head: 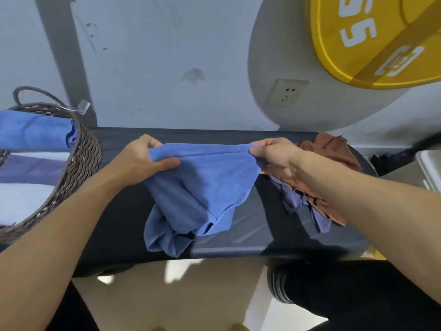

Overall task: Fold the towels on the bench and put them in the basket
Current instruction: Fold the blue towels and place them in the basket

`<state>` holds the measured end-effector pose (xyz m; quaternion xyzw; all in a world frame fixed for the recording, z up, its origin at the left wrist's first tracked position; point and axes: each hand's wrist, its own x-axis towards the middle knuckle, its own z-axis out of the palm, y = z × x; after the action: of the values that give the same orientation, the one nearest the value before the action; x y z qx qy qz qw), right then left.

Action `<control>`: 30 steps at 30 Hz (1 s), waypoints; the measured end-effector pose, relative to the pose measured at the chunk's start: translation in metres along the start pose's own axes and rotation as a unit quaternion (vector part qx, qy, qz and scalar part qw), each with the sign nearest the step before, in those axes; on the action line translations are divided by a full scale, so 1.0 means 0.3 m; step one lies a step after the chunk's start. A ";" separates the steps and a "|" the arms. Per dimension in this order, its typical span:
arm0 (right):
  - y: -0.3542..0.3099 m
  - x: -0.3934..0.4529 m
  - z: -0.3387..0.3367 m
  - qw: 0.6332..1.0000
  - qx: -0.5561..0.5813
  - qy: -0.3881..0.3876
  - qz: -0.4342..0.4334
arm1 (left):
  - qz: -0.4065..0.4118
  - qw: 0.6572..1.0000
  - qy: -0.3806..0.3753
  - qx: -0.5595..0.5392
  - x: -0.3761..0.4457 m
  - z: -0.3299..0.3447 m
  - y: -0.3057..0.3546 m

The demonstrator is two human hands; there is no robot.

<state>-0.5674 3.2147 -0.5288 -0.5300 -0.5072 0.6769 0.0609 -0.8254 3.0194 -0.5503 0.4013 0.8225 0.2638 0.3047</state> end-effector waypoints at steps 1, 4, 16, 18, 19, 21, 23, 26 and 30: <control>-0.013 0.015 0.008 1.000 0.009 0.014 -0.008 | -0.009 0.999 -0.044 0.004 0.020 -0.019 0.000; -0.043 0.073 0.021 0.996 0.008 0.084 -0.025 | -0.013 0.975 -0.173 -0.140 0.067 -0.051 -0.011; 0.007 0.220 0.038 0.985 -0.036 0.149 0.072 | -0.065 0.963 0.155 -0.210 0.272 -0.002 -0.054; 0.058 0.206 0.059 0.977 -0.095 0.154 0.116 | -0.128 0.950 0.093 -0.269 0.275 0.031 -0.071; 0.084 0.199 0.071 0.971 -0.127 0.160 0.122 | -0.166 0.944 0.054 -0.280 0.263 0.046 -0.074; 0.118 0.188 0.090 0.959 -0.200 0.163 0.117 | -0.209 0.944 -0.001 -0.256 0.221 0.071 -0.089; 0.125 0.173 0.106 0.960 -0.221 0.125 0.122 | -0.215 0.955 -0.009 -0.202 0.163 0.080 -0.108; 0.119 0.139 0.121 0.954 -0.249 0.045 0.159 | -0.234 0.955 -0.051 -0.174 0.067 0.095 -0.127; 0.141 0.099 0.141 0.929 -0.312 -0.026 0.200 | -0.240 0.952 -0.096 -0.165 -0.059 0.138 -0.128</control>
<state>-0.5938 3.1866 -0.5834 -0.5950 -0.5778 0.4961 -0.2568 -0.8064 2.9920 -0.5992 0.1597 0.8062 0.2757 0.4985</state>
